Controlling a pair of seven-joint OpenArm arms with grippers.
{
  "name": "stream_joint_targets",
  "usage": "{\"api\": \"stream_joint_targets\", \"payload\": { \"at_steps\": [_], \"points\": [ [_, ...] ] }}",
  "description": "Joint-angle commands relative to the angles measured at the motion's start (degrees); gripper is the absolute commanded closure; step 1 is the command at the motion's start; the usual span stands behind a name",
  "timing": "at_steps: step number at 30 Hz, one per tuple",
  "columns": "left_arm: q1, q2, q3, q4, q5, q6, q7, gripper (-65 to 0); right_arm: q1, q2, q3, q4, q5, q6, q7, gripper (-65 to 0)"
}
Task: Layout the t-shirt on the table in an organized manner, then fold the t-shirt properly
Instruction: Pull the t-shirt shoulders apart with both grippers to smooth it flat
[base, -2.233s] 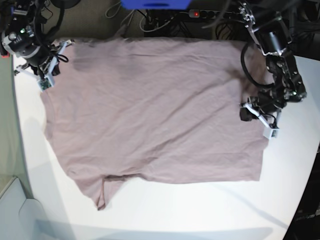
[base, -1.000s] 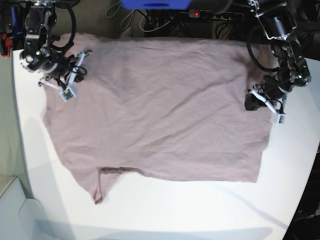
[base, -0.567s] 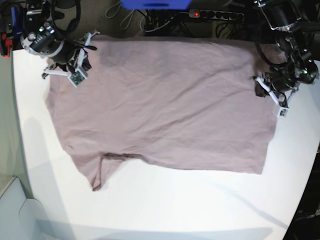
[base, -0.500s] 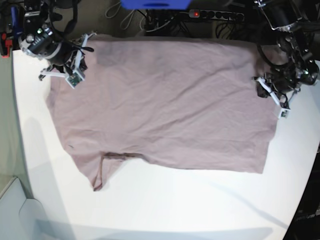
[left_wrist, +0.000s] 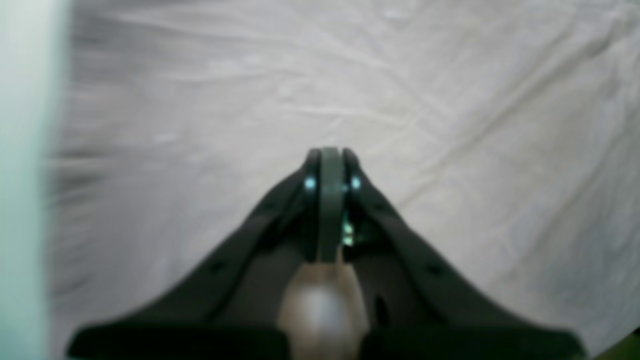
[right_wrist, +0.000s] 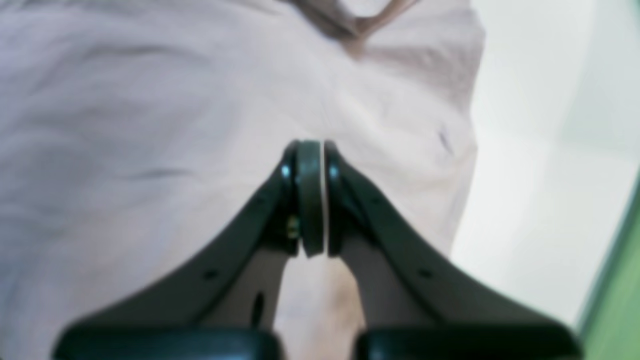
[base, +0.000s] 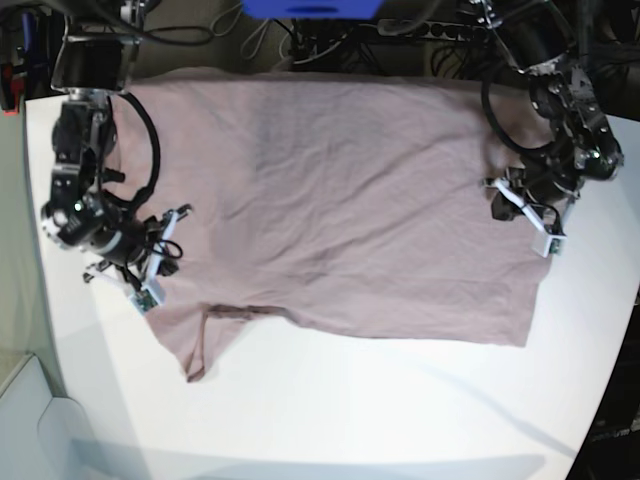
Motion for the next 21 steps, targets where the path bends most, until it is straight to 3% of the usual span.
{"api": "stream_joint_targets", "payload": {
  "at_steps": [1,5,9,14,21],
  "points": [
    [-1.0,-0.9,-0.3,-0.7,-0.6,0.1,-1.4,-0.3,2.3,0.4,0.1,-2.8,0.4,0.0,0.7,0.0],
    [-2.0,-1.4,-0.3,-6.8,-0.6,0.1,-2.9,-0.3,5.8,0.8,0.1,-13.9,0.4,0.0,4.3,0.0],
    [-1.4,-3.8,-0.3,-9.9,-0.6,0.1,-3.2,-0.3,1.7,1.3,0.1,-15.1,0.4,0.0,7.6,0.0],
    [1.3,-5.9,-0.6,-9.7,-0.6,0.1,-2.9,-0.3,-5.4,1.5,0.1,-9.1,0.4,0.0,7.8,0.0],
    [3.3,-5.7,-0.6,-6.3,-0.6,0.1,-2.6,-0.3,-12.2,1.4,0.1,4.2,0.4,0.0,7.5,0.0]
  ]
}}
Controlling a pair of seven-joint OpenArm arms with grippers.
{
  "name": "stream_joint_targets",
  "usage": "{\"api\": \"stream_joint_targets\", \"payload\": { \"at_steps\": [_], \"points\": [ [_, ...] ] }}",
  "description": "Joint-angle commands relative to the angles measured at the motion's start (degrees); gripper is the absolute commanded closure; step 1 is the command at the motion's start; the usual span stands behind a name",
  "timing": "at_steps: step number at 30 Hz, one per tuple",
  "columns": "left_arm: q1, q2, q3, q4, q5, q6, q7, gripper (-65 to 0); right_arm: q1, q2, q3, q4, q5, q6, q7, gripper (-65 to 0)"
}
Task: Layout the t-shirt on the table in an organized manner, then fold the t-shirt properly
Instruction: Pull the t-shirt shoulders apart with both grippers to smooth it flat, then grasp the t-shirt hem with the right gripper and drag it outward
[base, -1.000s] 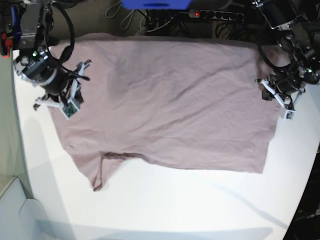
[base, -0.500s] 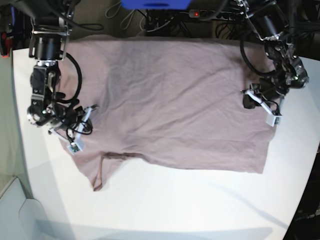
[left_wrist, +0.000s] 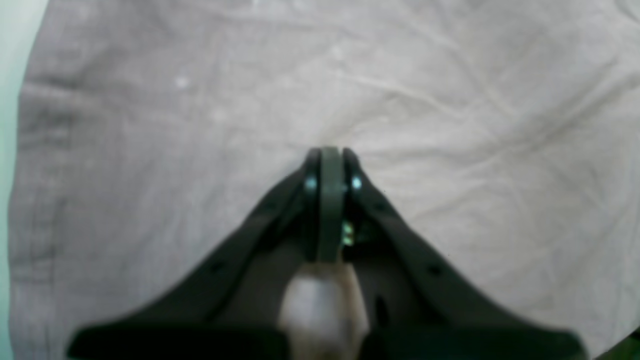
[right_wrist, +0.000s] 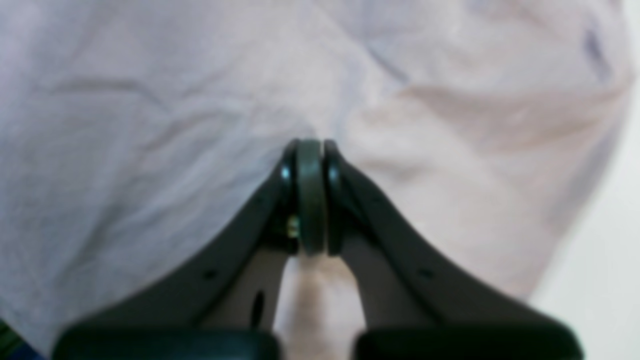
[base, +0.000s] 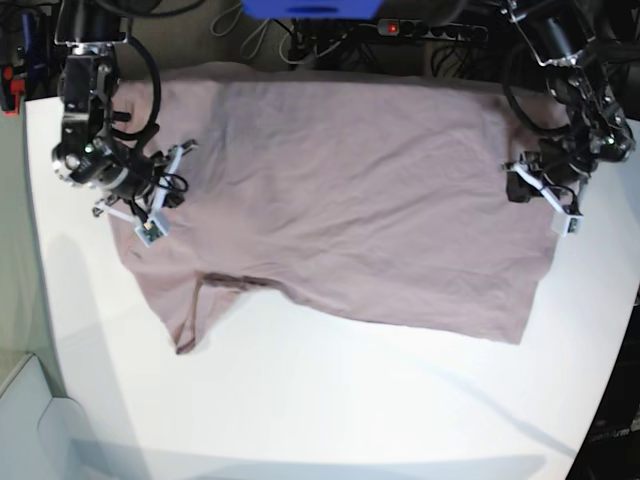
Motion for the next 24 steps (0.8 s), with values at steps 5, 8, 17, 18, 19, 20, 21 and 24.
{"api": "stream_joint_targets", "payload": {
  "at_steps": [5,8,17,18,19,20,21,24],
  "points": [
    [-0.3,-0.4,0.2,0.4,1.9,0.5,1.8,-0.3,5.3,0.2,0.2,2.8,0.8,0.2,1.2,0.0],
    [-0.2,-0.4,0.2,0.4,1.9,0.5,1.8,-0.3,10.3,-1.3,-0.9,-0.5,0.8,0.2,1.2,0.0],
    [-0.1,-0.4,0.1,0.7,1.9,0.5,1.8,-0.3,24.6,-1.8,-9.5,-22.6,0.8,0.2,1.8,0.0],
    [-0.1,-0.4,0.0,0.7,1.9,0.5,1.8,-0.3,24.6,-1.8,-9.7,-22.9,0.8,0.2,2.2,0.0],
    [-0.1,-0.4,-0.1,0.6,1.9,0.5,1.8,-0.3,24.6,-1.9,-9.7,-23.0,0.8,0.2,3.2,0.0],
    [-0.1,-0.4,-0.1,0.6,1.9,0.5,1.8,-0.3,24.6,-1.9,-9.8,-23.4,0.8,0.2,4.3,0.0],
    [-0.1,-0.4,-0.1,0.6,1.9,0.5,1.8,-0.3,24.6,-1.9,-9.8,-24.1,0.8,0.2,5.3,0.0],
    [-0.1,-0.4,-0.1,0.3,1.9,0.5,1.8,-0.3,25.7,-2.2,-9.8,-27.7,0.8,0.2,7.7,0.0]
  ]
}}
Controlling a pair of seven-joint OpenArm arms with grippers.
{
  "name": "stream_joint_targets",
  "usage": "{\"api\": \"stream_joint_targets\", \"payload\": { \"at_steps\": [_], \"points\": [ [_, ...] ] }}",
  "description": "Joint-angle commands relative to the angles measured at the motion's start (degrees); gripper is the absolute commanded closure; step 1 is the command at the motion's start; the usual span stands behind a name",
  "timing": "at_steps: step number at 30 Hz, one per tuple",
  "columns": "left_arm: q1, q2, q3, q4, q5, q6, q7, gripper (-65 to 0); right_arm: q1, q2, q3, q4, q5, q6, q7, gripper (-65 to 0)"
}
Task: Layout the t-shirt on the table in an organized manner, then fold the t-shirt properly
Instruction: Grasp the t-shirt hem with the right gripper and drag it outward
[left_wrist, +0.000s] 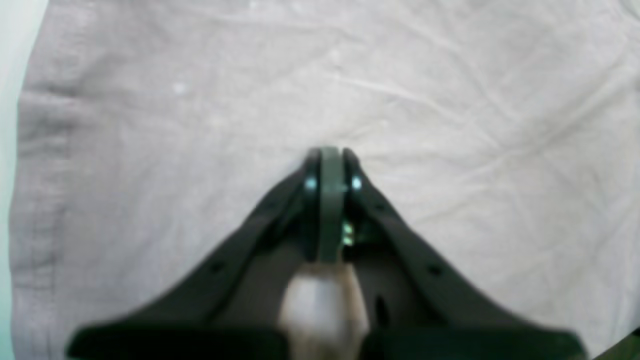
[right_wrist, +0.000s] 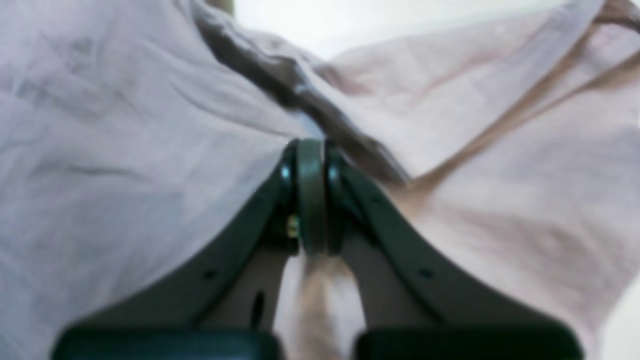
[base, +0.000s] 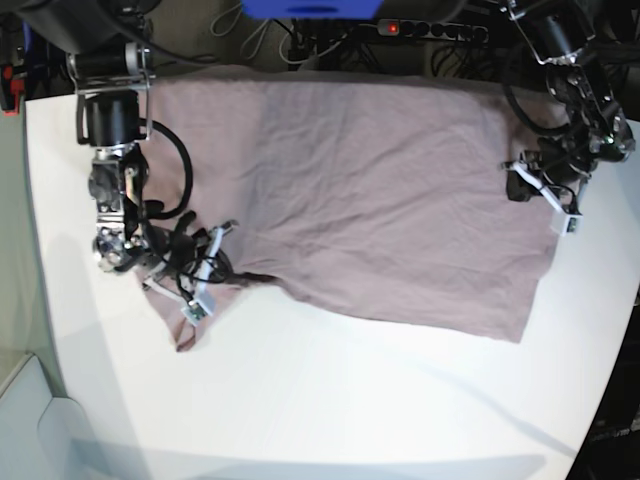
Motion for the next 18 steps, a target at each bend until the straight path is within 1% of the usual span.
{"api": "stream_joint_targets", "payload": {
  "at_steps": [1,4,6,8,11,14,15,16,17,18],
  "points": [
    [0.0,-0.5,0.0,0.2,1.6,0.5,1.7,-0.3,3.0,0.3,0.0,-0.9,0.5,0.0,2.5,0.0],
    [0.1,-0.5,0.1,0.2,1.6,0.5,1.7,-0.3,6.6,0.3,-0.2,-7.8,0.5,0.0,7.8,0.0],
    [0.5,-0.5,0.0,0.2,1.6,0.5,1.7,-0.3,9.8,0.3,-1.5,-12.8,0.5,0.0,12.9,0.0],
    [0.9,-0.5,0.1,0.8,1.6,0.5,1.7,-0.3,12.6,0.3,-3.3,-15.8,0.5,0.0,19.0,0.0],
    [1.0,-0.5,0.1,0.3,1.6,0.5,1.7,-0.3,14.1,0.3,-6.6,-16.1,0.5,0.0,27.9,0.0],
    [2.0,-0.6,0.1,0.3,1.6,0.5,1.7,-0.3,15.5,0.6,-12.8,-16.1,-0.3,0.0,35.9,0.0],
    [2.2,-0.6,0.1,0.4,1.6,0.5,1.7,-0.3,15.7,0.7,-15.1,-16.1,-1.9,-3.9,37.7,0.0],
    [2.4,-0.6,0.1,0.6,1.6,0.5,1.7,-0.3,15.7,0.8,-16.7,-15.9,-4.1,-6.9,38.9,0.0],
    [2.6,-0.7,0.1,0.8,1.6,0.5,1.7,-0.3,15.5,1.3,-17.0,-15.2,-6.4,-9.2,39.1,0.0],
    [2.6,-0.8,0.1,0.8,1.6,0.5,1.7,-0.3,15.1,1.4,-16.5,-14.2,-8.2,-10.5,38.8,0.0]
  ]
}}
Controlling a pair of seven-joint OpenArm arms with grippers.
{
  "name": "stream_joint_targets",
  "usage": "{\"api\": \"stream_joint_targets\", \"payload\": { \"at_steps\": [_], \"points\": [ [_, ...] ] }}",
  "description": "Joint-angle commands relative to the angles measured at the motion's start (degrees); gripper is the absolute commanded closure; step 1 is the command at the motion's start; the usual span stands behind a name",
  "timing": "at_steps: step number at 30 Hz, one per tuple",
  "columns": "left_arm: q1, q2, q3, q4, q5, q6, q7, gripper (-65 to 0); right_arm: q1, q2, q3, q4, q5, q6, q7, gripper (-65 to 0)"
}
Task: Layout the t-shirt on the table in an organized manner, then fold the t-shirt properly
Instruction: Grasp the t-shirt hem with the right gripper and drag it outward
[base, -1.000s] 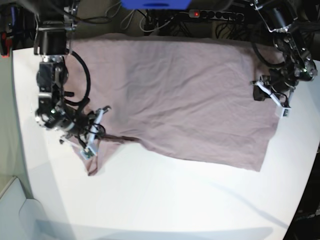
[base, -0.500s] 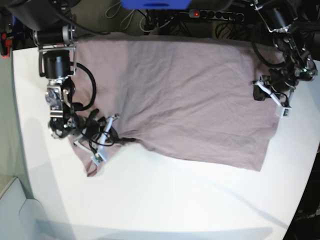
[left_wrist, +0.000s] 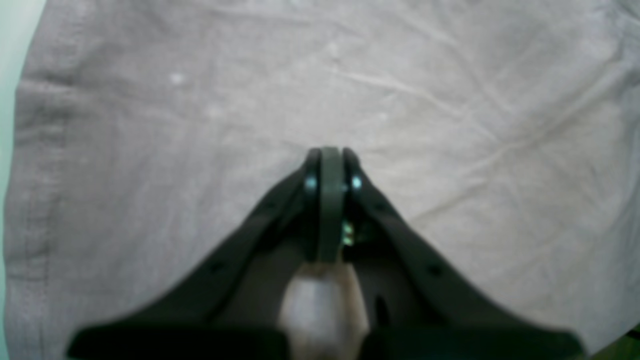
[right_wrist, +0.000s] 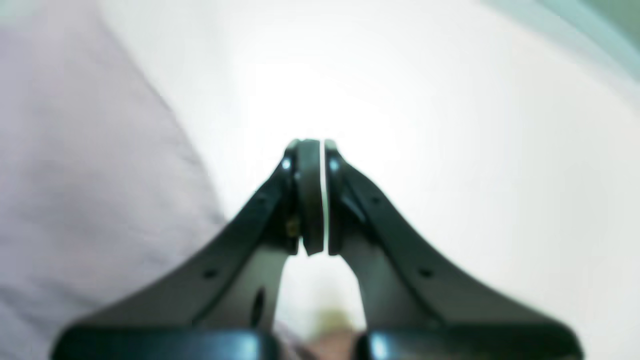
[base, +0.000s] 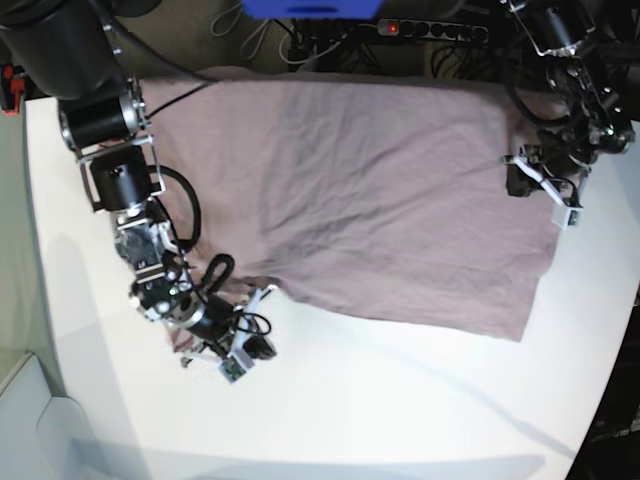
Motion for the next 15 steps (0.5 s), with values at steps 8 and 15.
{"api": "stream_joint_targets", "payload": {
  "at_steps": [8,15],
  "points": [
    [0.2,-0.7,0.0,-0.4,3.0,0.5,2.6,-0.3,-3.4,0.9,14.2,4.0,-0.7,-3.7,-9.7,0.0],
    [-0.1,-0.5,0.0,-0.4,3.0,0.5,2.5,-0.3,-9.2,0.3,22.5,12.3,-0.8,-3.6,-16.3,0.0]
  ]
}}
